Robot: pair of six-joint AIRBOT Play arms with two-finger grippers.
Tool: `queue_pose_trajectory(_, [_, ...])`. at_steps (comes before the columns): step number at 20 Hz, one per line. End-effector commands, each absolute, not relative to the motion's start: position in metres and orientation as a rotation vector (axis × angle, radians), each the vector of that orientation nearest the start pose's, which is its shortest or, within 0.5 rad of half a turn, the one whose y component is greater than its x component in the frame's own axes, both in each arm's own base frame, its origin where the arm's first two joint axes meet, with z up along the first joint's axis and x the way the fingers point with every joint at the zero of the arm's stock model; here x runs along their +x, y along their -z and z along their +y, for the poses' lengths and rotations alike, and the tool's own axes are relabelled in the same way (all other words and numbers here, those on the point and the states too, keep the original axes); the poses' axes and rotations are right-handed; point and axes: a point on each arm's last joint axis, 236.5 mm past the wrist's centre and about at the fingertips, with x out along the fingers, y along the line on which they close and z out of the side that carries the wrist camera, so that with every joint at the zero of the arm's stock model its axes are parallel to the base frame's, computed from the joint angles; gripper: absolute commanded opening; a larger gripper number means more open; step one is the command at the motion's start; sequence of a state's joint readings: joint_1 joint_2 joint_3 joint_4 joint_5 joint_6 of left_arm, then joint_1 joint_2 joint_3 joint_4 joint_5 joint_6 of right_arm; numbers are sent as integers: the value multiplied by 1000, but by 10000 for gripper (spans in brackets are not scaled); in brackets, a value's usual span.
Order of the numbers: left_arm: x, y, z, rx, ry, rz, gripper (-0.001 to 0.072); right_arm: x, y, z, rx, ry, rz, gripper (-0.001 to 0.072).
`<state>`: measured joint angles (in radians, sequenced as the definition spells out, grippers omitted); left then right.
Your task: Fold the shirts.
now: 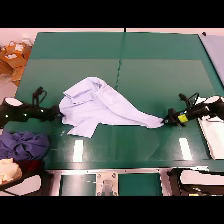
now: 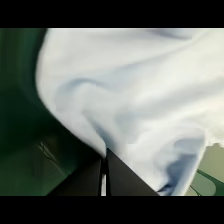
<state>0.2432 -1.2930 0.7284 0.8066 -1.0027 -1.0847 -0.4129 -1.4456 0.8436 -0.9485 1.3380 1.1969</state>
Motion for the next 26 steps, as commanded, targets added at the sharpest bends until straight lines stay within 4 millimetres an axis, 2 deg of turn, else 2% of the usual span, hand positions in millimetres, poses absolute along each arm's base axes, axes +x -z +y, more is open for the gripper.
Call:
queue_pose_trajectory(1, [357, 1, -73, -548, 458, 1143, 22, 319, 10, 54, 896, -497, 1438, 22])
queue_pose_trajectory(2, [372, -44, -72, -502, 481, 1047, 21, 340, -29, 60, 912, -553, 1321, 22])
queue_pose_trajectory(4, [393, -152, -70, -387, 505, 814, 21, 374, -117, 68, 932, -659, 1064, 21])
queue_pose_trajectory(5, [396, -213, -69, -326, 506, 678, 22, 385, -174, 71, 948, -723, 912, 21])
queue_pose_trajectory(7, [383, -332, -72, -214, 506, 417, 21, 395, -288, 65, 985, -801, 596, 22])
queue_pose_trajectory(8, [369, -385, -75, -169, 505, 300, 21, 391, -343, 56, 999, -807, 438, 22])
queue_pose_trajectory(9, [348, -439, -81, -125, 507, 180, 22, 382, -388, 47, 998, -798, 308, 22])
queue_pose_trajectory(11, [295, -525, -94, -40, 513, -31, 21, 347, -467, 34, 953, -786, 61, 22])
queue_pose_trajectory(12, [269, -556, -100, -9, 514, -119, 21, 324, -499, 31, 923, -775, -46, 22])
queue_pose_trajectory(13, [245, -581, -105, 22, 511, -201, 21, 304, -523, 27, 893, -748, -133, 22])
queue_pose_trajectory(15, [214, -603, -111, 41, 510, -287, 22, 267, -553, 25, 831, -673, -265, 22])
queue_pose_trajectory(17, [191, -612, -116, 57, 509, -330, 22, 238, -571, 27, 751, -592, -365, 22])
queue_pose_trajectory(19, [176, -621, -117, 73, 495, -378, 22, 217, -589, 26, 715, -524, -471, 21])
queue_pose_trajectory(21, [169, -625, -113, 95, 460, -401, 22, 204, -600, 26, 636, -470, -552, 22])
queue_pose_trajectory(23, [192, -604, -107, 74, 456, -316, 22, 213, -589, 21, 560, -400, -518, 22])
queue_pose_trajectory(24, [213, -587, -103, 45, 458, -252, 22, 225, -576, 11, 523, -337, -474, 22])
queue_pose_trajectory(26, [269, -532, -92, -47, 470, -81, 22, 253, -539, -16, 509, -237, -371, 22])
